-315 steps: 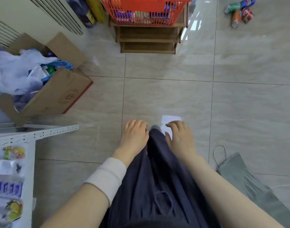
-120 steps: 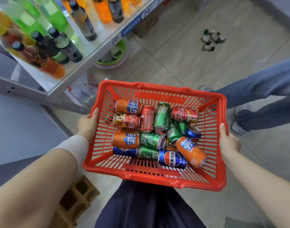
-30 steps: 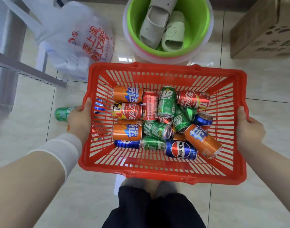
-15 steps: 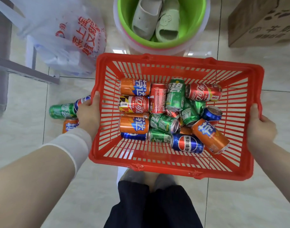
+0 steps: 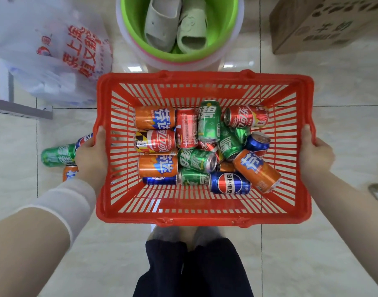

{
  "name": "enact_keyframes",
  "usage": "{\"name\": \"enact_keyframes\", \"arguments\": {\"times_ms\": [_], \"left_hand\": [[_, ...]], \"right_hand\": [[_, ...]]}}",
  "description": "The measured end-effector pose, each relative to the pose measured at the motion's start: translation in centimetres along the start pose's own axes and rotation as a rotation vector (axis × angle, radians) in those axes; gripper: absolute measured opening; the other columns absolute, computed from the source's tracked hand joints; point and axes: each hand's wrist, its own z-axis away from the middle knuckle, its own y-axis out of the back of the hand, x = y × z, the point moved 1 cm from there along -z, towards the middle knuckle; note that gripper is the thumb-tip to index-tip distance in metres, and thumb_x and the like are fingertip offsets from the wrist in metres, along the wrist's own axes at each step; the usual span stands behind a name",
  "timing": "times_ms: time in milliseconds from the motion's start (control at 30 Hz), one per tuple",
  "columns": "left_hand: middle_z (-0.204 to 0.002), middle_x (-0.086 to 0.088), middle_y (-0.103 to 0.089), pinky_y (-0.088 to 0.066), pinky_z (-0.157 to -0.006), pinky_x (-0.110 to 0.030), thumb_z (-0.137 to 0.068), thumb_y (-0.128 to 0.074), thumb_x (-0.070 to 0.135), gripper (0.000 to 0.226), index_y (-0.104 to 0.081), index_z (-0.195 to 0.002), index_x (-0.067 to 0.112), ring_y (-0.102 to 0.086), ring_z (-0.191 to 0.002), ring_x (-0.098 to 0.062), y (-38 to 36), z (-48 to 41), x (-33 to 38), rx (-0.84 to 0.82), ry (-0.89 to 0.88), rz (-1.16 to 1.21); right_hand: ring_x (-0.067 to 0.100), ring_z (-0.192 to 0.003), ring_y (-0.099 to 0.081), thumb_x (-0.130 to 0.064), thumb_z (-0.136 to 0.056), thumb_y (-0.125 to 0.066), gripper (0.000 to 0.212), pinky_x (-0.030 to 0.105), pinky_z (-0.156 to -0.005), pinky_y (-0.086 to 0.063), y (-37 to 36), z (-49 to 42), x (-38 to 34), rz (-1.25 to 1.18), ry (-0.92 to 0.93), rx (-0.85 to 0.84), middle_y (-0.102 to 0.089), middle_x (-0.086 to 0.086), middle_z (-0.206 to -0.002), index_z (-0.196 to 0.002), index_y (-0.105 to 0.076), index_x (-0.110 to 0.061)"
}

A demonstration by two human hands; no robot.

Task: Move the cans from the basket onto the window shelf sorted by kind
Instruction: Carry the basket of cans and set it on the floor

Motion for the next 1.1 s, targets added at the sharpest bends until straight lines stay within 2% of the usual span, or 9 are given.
{"name": "enact_keyframes", "arguments": {"times_ms": [267,367,467,567,633,733,833,933,1100], "left_hand": [[-0.1,-0.008,-0.067,-0.05,-0.09,-0.048,-0.084,-0.039,0.068,0.058,-0.062,-0.105,0.019,-0.064,-0.092,-0.031,0.0,0.1,0.1,-0.006,0.012,-0.054],[-0.107,-0.011,-0.062,-0.045,-0.094,-0.042,-0.091,-0.039,0.055,0.052,-0.054,-0.114,0.011,-0.059,-0.098,-0.031,0.2,0.6,0.0,0.029,-0.046,-0.155],[-0.129,-0.015,-0.048,-0.036,-0.103,-0.045,-0.09,-0.051,0.042,0.055,-0.038,-0.133,0.009,-0.046,-0.12,-0.032,0.2,2.5,-0.1,0.077,-0.153,-0.258],[-0.146,-0.019,-0.026,-0.016,-0.111,-0.048,-0.084,-0.064,0.032,0.075,-0.025,-0.143,0.008,-0.022,-0.137,-0.034,-0.5,6.1,-0.6,0.104,-0.329,-0.479],[-0.15,-0.017,-0.02,-0.011,-0.111,-0.05,-0.08,-0.07,0.028,0.079,-0.026,-0.143,0.011,-0.015,-0.139,-0.035,-0.7,8.3,-0.6,0.108,-0.407,-0.508],[-0.151,-0.02,-0.02,-0.01,-0.111,-0.053,-0.077,-0.072,0.015,0.07,-0.038,-0.137,0.01,-0.011,-0.141,-0.037,-1.2,9.0,-1.2,0.051,-0.628,-0.628],[-0.144,-0.019,-0.035,-0.02,-0.109,-0.045,-0.075,-0.073,0.013,0.064,-0.045,-0.132,0.008,-0.025,-0.137,-0.035,-3.1,7.9,-1.7,-0.208,-0.877,-0.83],[-0.139,-0.011,-0.04,-0.024,-0.108,-0.037,-0.083,-0.067,0.025,0.066,-0.034,-0.138,0.013,-0.033,-0.131,-0.028,-5.9,6.4,-2.5,-0.41,-0.794,-1.004],[-0.136,-0.014,-0.035,-0.026,-0.108,-0.039,-0.08,-0.067,0.014,0.067,-0.031,-0.137,0.011,-0.031,-0.128,-0.031,-8.8,4.4,-4.2,-0.4,-0.748,-1.213]], "right_hand": [[0.021,-0.077,-0.057,-0.06,-0.091,-0.033,0.055,0.028,-0.074,-0.044,-0.2,-0.9,0.9,0.11,0.04,-0.002,-0.059,0.005,-0.09,-0.104,-0.06,-0.013],[0.032,-0.103,-0.058,-0.065,-0.086,-0.04,0.065,0.042,-0.09,-0.046,0.0,-1.3,0.9,0.275,0.072,0.078,-0.058,0.014,-0.113,-0.113,-0.055,-0.007],[0.036,-0.126,-0.037,-0.049,-0.083,-0.06,0.065,0.041,-0.105,-0.029,0.6,-0.2,-0.1,0.469,0.383,0.195,-0.042,0.021,-0.132,-0.123,-0.048,0.0],[0.04,-0.121,-0.04,-0.045,-0.079,-0.066,0.066,0.042,-0.102,-0.03,0.7,2.2,-0.3,0.534,0.709,0.114,-0.044,0.025,-0.129,-0.12,-0.048,0.003],[0.041,-0.114,-0.044,-0.041,-0.074,-0.072,0.066,0.042,-0.098,-0.033,0.2,3.6,0.2,0.537,0.792,0.041,-0.048,0.026,-0.123,-0.116,-0.05,0.005],[0.041,-0.106,-0.048,-0.041,-0.068,-0.078,0.068,0.039,-0.091,-0.033,-1.4,4.8,1.4,0.58,0.782,-0.067,-0.052,0.025,-0.116,-0.113,-0.053,0.003],[0.042,-0.107,-0.047,-0.046,-0.066,-0.078,0.076,0.044,-0.093,-0.035,-3.5,4.6,2.9,0.736,0.721,-0.147,-0.051,0.027,-0.116,-0.115,-0.051,0.005],[0.039,-0.114,-0.041,-0.053,-0.067,-0.073,0.084,0.043,-0.098,-0.032,-5.0,4.0,3.7,0.89,0.61,-0.191,-0.045,0.026,-0.124,-0.122,-0.044,0.004],[0.036,-0.122,-0.039,-0.051,-0.068,-0.074,0.088,0.043,-0.1,-0.034,-5.7,3.2,4.8,0.974,0.499,-0.255,-0.043,0.021,-0.13,-0.131,-0.036,-0.004]]}}
